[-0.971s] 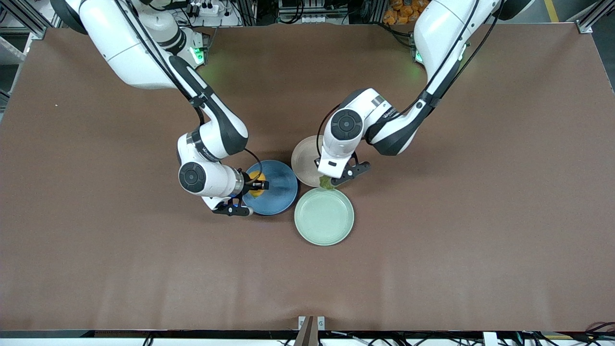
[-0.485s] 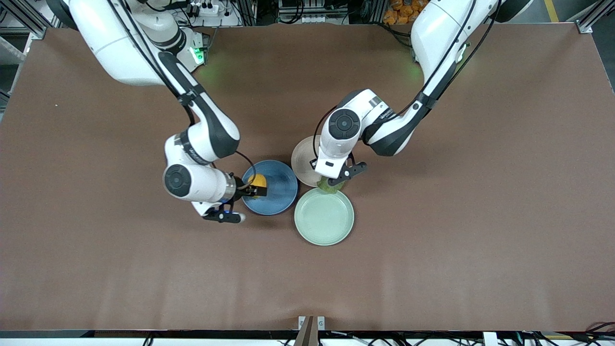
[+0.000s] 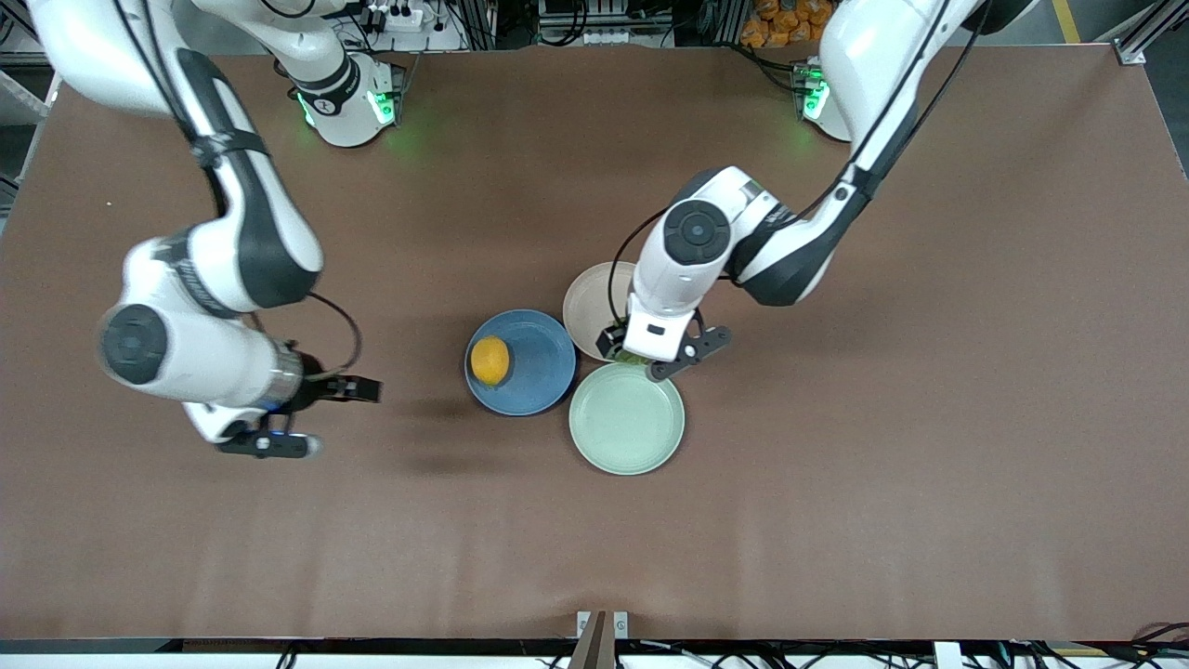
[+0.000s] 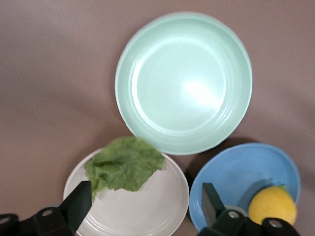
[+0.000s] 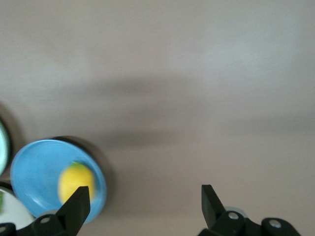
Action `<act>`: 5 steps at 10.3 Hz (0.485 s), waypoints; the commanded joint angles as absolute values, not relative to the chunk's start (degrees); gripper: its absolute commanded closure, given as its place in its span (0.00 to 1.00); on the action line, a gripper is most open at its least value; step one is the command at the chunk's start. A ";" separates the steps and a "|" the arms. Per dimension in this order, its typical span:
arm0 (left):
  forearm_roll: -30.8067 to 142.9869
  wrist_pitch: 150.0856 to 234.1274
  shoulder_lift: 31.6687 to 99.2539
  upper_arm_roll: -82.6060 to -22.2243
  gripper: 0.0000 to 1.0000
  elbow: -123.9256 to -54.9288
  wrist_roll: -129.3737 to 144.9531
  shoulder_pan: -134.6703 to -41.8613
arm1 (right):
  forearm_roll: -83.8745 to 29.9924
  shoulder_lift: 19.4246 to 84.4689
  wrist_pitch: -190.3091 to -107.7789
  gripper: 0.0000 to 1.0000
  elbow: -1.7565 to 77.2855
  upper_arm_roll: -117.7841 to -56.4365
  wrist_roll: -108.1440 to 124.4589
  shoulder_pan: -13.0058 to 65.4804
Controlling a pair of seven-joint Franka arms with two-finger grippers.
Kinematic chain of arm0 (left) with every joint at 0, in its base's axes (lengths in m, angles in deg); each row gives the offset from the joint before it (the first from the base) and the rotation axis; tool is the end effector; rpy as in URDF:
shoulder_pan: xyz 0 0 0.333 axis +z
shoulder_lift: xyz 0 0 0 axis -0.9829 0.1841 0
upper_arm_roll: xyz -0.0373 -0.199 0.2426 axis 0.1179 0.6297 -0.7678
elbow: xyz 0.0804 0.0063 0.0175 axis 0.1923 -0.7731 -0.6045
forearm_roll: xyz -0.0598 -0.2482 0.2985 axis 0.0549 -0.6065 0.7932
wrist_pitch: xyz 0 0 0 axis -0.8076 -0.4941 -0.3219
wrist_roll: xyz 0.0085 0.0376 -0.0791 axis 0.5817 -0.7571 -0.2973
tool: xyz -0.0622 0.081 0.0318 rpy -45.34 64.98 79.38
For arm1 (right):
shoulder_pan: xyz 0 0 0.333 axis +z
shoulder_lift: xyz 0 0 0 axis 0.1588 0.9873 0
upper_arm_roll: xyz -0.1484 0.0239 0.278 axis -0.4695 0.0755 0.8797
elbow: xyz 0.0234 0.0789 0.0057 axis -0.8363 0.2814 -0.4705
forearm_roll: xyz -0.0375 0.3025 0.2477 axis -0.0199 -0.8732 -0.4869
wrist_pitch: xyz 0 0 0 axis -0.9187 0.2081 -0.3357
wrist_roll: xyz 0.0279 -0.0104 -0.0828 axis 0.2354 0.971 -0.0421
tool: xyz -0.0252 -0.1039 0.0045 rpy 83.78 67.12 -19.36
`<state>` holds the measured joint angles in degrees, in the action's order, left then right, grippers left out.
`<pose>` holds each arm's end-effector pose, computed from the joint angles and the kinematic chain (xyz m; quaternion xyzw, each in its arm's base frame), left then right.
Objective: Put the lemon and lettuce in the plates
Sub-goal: 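Release the lettuce onto the cream plate while the right gripper withdraws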
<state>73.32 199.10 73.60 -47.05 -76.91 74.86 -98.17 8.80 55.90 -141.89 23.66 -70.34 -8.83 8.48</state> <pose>0.5598 -0.4369 0.3490 0.9608 0.2677 -0.0136 0.0702 0.6773 0.1077 0.3993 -0.9977 0.0243 0.0403 0.0485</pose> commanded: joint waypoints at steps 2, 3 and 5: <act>74.66 194.75 66.14 -47.01 0.00 -77.25 70.80 -93.47 | 8.94 47.14 -138.64 0.00 24.79 -77.77 1.52 7.12; 74.75 193.26 64.47 -47.01 0.00 -77.25 67.64 -91.97 | 8.85 44.59 -137.67 0.00 24.70 -78.75 3.63 6.07; 74.75 190.62 61.30 -47.01 0.00 -77.17 59.57 -88.64 | 8.85 39.32 -133.99 0.00 24.70 -80.51 5.41 5.10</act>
